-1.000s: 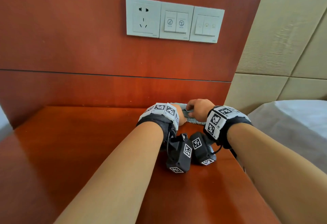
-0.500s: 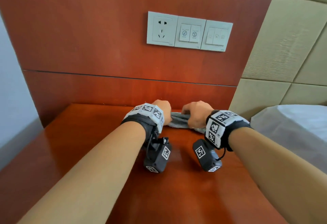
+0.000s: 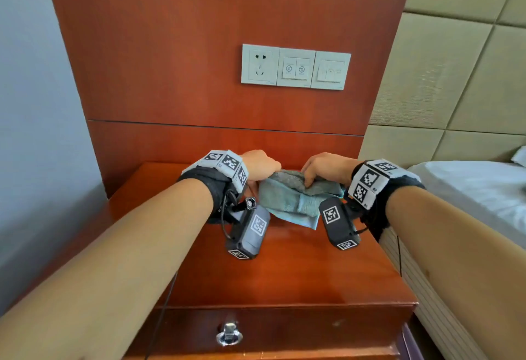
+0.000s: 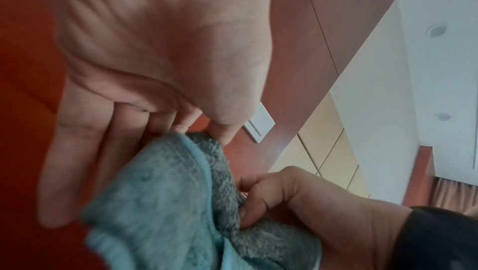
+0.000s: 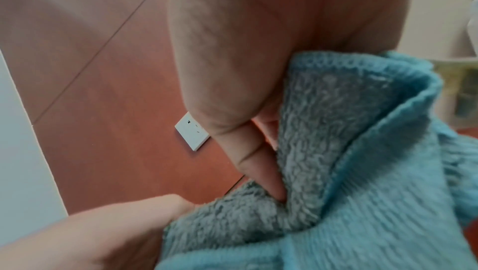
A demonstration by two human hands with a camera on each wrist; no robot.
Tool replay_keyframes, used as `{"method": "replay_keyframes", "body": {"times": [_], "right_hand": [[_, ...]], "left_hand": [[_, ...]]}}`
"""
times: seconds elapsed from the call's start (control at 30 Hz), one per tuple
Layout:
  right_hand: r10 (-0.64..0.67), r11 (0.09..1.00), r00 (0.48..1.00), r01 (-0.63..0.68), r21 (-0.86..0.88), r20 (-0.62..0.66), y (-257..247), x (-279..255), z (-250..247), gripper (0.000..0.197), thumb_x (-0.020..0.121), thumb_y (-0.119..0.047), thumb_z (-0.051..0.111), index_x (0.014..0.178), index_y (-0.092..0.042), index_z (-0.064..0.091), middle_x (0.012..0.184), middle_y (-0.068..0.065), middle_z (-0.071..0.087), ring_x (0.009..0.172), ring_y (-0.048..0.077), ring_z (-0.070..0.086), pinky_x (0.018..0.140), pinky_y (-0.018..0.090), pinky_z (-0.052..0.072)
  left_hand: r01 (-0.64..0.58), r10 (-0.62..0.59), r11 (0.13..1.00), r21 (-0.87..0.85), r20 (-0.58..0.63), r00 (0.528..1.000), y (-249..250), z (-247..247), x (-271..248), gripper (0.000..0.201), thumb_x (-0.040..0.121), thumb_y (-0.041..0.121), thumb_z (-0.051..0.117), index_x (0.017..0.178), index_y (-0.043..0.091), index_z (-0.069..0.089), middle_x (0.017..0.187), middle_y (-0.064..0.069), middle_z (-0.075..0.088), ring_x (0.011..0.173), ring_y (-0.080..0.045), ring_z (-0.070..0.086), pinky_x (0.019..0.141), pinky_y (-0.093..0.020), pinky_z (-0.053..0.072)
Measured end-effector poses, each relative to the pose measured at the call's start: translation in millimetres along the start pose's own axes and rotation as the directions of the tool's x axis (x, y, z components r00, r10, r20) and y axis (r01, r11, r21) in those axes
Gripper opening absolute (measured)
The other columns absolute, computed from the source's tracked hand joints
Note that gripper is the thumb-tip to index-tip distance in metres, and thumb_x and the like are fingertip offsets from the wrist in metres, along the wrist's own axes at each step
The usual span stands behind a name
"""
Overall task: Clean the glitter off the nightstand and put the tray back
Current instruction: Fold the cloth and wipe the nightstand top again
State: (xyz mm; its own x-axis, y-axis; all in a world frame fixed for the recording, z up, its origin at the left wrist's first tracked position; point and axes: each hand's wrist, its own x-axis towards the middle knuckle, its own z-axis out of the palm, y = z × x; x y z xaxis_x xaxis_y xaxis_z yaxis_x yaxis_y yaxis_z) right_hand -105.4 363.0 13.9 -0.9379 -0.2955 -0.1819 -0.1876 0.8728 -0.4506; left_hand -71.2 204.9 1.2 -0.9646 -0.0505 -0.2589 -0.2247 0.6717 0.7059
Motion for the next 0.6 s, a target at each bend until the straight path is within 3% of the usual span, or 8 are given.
{"method": "replay_keyframes", "body": {"times": [0.07,0.13,0.2,0.23,0.3,0.37,0.43,0.6], "right_hand": [[0.027,0.999,0.999,-0.026,-0.029,0.022,10,-11,-2,0.018,0.077,-0.009,0.064,0.060,-0.014,0.062,0.073,-0.001,0.057,0.070,0.016,0.052,0.057,0.023,0.039],[0.071,0.992,0.997,-0.067,-0.106,0.040,22,-24,0,0.025,0.085,-0.008,0.058,0.061,-0.014,0.059,0.073,-0.001,0.055,0.066,0.013,0.049,0.058,0.021,0.036],[0.130,0.955,0.990,-0.111,-0.273,0.052,35,-34,1,0.016,0.094,-0.014,0.052,0.090,-0.013,0.067,0.100,0.005,0.061,0.091,0.022,0.057,0.072,0.022,0.038],[0.150,0.921,0.988,-0.127,-0.369,0.035,41,-38,4,0.025,0.097,-0.022,0.048,0.114,-0.012,0.065,0.119,0.007,0.059,0.109,0.026,0.056,0.080,0.024,0.039],[0.200,0.914,0.979,-0.201,-0.352,-0.037,54,-39,11,0.053,0.097,-0.041,0.047,0.141,-0.012,0.044,0.141,0.009,0.049,0.128,0.027,0.048,0.099,0.030,0.040],[0.201,0.950,0.979,-0.204,-0.237,-0.035,60,-37,21,0.073,0.089,-0.058,0.048,0.151,-0.027,0.023,0.152,0.007,0.036,0.138,0.029,0.038,0.112,0.039,0.034],[0.129,0.972,0.990,-0.117,-0.203,0.048,56,-34,31,0.080,0.084,-0.065,0.048,0.150,-0.042,0.010,0.160,0.002,0.019,0.146,0.030,0.022,0.117,0.047,0.023],[0.058,0.961,0.990,-0.021,-0.275,0.126,41,-36,55,0.069,0.095,-0.043,0.047,0.151,-0.044,0.006,0.162,-0.006,-0.002,0.150,0.027,-0.006,0.118,0.051,-0.002]], "left_hand": [[-0.038,0.037,0.999,-0.031,-0.012,0.999,1,12,-5,0.039,0.096,0.039,0.039,0.083,0.005,0.052,0.083,-0.020,0.057,0.082,-0.034,0.065,0.094,-0.058,0.051],[-0.018,0.020,0.999,-0.038,0.050,0.999,-1,25,-6,0.051,0.098,0.048,0.032,0.094,0.003,0.055,0.084,-0.017,0.063,0.085,-0.029,0.066,0.095,-0.055,0.052],[0.046,-0.038,0.997,-0.059,0.142,0.989,-5,34,-11,0.061,0.100,0.051,0.027,0.113,-0.003,0.052,0.084,-0.016,0.070,0.091,-0.034,0.072,0.091,-0.051,0.055],[0.064,-0.057,0.997,-0.042,0.150,0.987,-6,37,-14,0.061,0.101,0.049,0.027,0.118,-0.005,0.051,0.085,-0.014,0.071,0.092,-0.034,0.072,0.090,-0.050,0.056],[0.053,-0.055,0.998,0.025,0.105,0.993,-10,35,-22,0.059,0.101,0.044,0.031,0.124,-0.007,0.049,0.096,-0.015,0.071,0.094,-0.034,0.072,0.086,-0.050,0.057],[0.062,-0.065,0.995,0.082,0.039,0.997,-18,28,-26,0.055,0.101,0.041,0.034,0.127,-0.005,0.049,0.107,-0.015,0.070,0.096,-0.031,0.072,0.084,-0.047,0.059],[0.077,-0.074,0.987,0.140,-0.026,0.997,-27,19,-29,0.051,0.100,0.038,0.037,0.123,-0.004,0.054,0.108,-0.013,0.070,0.097,-0.029,0.072,0.084,-0.044,0.059],[0.110,-0.096,0.965,0.240,-0.067,0.993,-51,10,-35,0.043,0.098,0.034,0.041,0.116,-0.001,0.059,0.111,-0.012,0.070,0.097,-0.026,0.072,0.085,-0.044,0.059]]}}
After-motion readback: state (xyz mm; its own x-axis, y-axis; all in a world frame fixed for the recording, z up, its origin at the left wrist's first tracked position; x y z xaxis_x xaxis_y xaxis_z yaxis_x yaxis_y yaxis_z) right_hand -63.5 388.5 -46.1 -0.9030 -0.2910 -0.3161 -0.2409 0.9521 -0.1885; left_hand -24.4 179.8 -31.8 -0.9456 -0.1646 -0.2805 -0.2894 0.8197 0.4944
